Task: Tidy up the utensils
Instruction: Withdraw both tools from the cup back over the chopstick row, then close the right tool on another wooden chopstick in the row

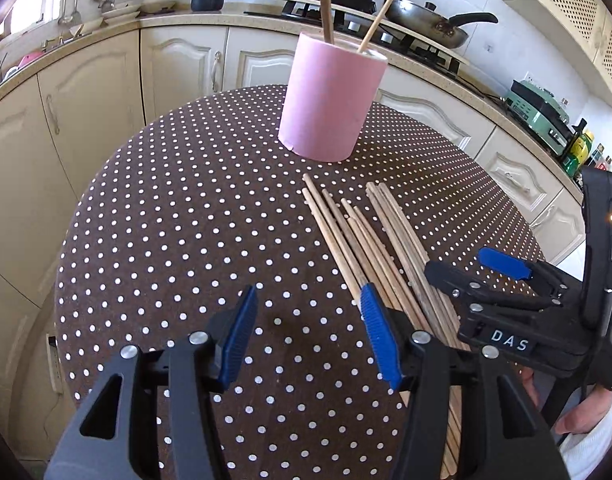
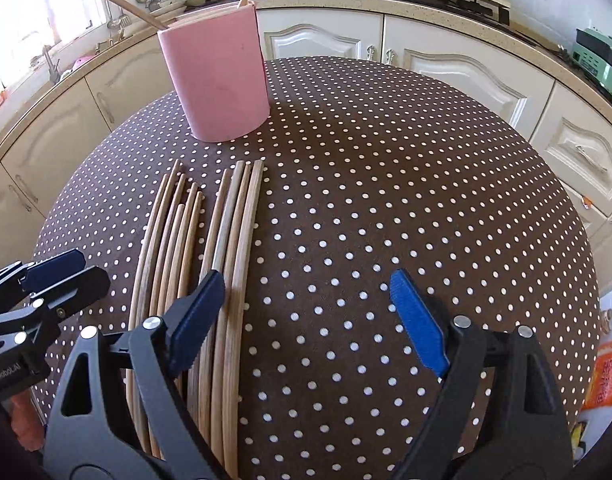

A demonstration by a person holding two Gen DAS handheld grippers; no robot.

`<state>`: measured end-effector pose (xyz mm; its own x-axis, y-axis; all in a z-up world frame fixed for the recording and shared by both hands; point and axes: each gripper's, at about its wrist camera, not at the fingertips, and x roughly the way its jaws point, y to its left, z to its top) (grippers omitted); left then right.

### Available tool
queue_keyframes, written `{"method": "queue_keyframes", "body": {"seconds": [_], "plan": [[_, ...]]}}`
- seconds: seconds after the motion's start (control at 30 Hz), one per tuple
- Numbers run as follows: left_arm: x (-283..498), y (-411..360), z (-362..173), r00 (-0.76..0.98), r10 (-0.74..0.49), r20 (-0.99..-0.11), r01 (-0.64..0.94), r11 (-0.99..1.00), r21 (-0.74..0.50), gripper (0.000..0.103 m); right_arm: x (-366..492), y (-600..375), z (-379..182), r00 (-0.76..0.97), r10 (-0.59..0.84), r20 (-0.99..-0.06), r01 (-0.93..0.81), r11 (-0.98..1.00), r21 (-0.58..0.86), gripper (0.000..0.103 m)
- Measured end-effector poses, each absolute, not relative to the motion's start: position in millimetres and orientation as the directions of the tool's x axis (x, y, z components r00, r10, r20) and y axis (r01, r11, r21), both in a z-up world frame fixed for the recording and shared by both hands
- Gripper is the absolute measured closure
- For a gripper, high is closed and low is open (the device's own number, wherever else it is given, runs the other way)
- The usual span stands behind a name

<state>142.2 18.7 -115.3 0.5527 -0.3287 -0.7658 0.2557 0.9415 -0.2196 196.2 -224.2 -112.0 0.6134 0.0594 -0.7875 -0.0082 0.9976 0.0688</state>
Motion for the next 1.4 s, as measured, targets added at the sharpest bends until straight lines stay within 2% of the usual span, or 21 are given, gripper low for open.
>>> {"method": "queue_keyframes", "body": {"seconds": [0.1, 0.3, 0.47, 0.53, 0.67, 0.73, 0.8, 0.93, 1.0, 1.07, 1.13, 1.2, 1.33, 1.4], "plan": [[144.2, 15.3, -114.2, 0.553, -0.329, -0.765, 0.266, 0.94, -0.212, 0.049, 206.8, -216.9, -114.2, 0.606, 0.034, -0.795, -0.008, 0.999, 0.036, 0.011], [148.9, 4.2, -111.8, 0.543, -0.33, -0.772, 0.272, 0.939, -0.209, 0.049, 212.9, -199.7, -110.3, 0.62, -0.021, -0.785, -0.042, 0.997, -0.06, 0.011], [153.9, 6.2, -116.1, 0.528, -0.326, -0.784, 0.249, 0.942, -0.224, 0.049, 206.5, -203.1, -95.6, 0.658, 0.006, -0.753, -0.047, 0.998, -0.033, 0.011], [157.2, 8.7, -118.0, 0.513, -0.352, -0.783, 0.247, 0.934, -0.258, 0.045, 208.1, -207.8, -92.0, 0.66, 0.023, -0.751, -0.046, 0.999, -0.01, 0.011], [161.4, 4.6, -117.6, 0.505, -0.309, -0.806, 0.234, 0.948, -0.217, 0.04, 220.8, -220.8, -93.1, 0.604, 0.049, -0.795, -0.064, 0.998, 0.012, 0.013], [161.9, 1.4, -116.8, 0.498, -0.282, -0.82, 0.231, 0.955, -0.189, 0.04, 229.0, -223.7, -96.2, 0.559, 0.066, -0.826, -0.089, 0.996, 0.02, 0.028], [163.7, -0.6, -116.5, 0.494, -0.277, -0.824, 0.22, 0.957, -0.19, 0.04, 239.3, -225.3, -98.9, 0.504, 0.09, -0.859, -0.108, 0.993, 0.041, 0.04], [170.3, -2.7, -115.8, 0.456, -0.271, -0.848, 0.191, 0.96, -0.204, 0.04, 253.2, -225.6, -94.9, 0.444, 0.119, -0.888, -0.152, 0.987, 0.056, 0.054], [174.5, -3.6, -114.0, 0.448, -0.268, -0.853, 0.179, 0.961, -0.208, 0.04, 258.1, -220.8, -93.4, 0.414, 0.121, -0.902, -0.197, 0.98, 0.041, 0.055], [181.1, -6.0, -113.2, 0.446, -0.234, -0.864, 0.154, 0.971, -0.184, 0.04, 264.0, -210.8, -91.5, 0.397, 0.109, -0.911, -0.246, 0.969, 0.009, 0.062], [191.2, -9.7, -114.5, 0.415, -0.194, -0.889, 0.126, 0.98, -0.155, 0.04, 269.4, -205.7, -87.9, 0.37, 0.144, -0.918, -0.286, 0.957, 0.035, 0.078], [198.7, -10.1, -113.8, 0.392, -0.212, -0.895, 0.116, 0.977, -0.181, 0.04, 278.2, -208.8, -86.8, 0.339, 0.224, -0.914, -0.283, 0.95, 0.128, 0.091], [214.5, -11.3, -112.6, 0.364, -0.23, -0.902, 0.086, 0.973, -0.213, 0.04, 281.1, -224.5, -89.2, 0.337, 0.345, -0.876, -0.192, 0.936, 0.295, 0.096], [225.4, -12.0, -111.9, 0.349, -0.237, -0.907, 0.081, 0.971, -0.223, 0.04, 279.6, -230.4, -90.0, 0.363, 0.379, -0.851, -0.18, 0.925, 0.335, 0.096]]}}
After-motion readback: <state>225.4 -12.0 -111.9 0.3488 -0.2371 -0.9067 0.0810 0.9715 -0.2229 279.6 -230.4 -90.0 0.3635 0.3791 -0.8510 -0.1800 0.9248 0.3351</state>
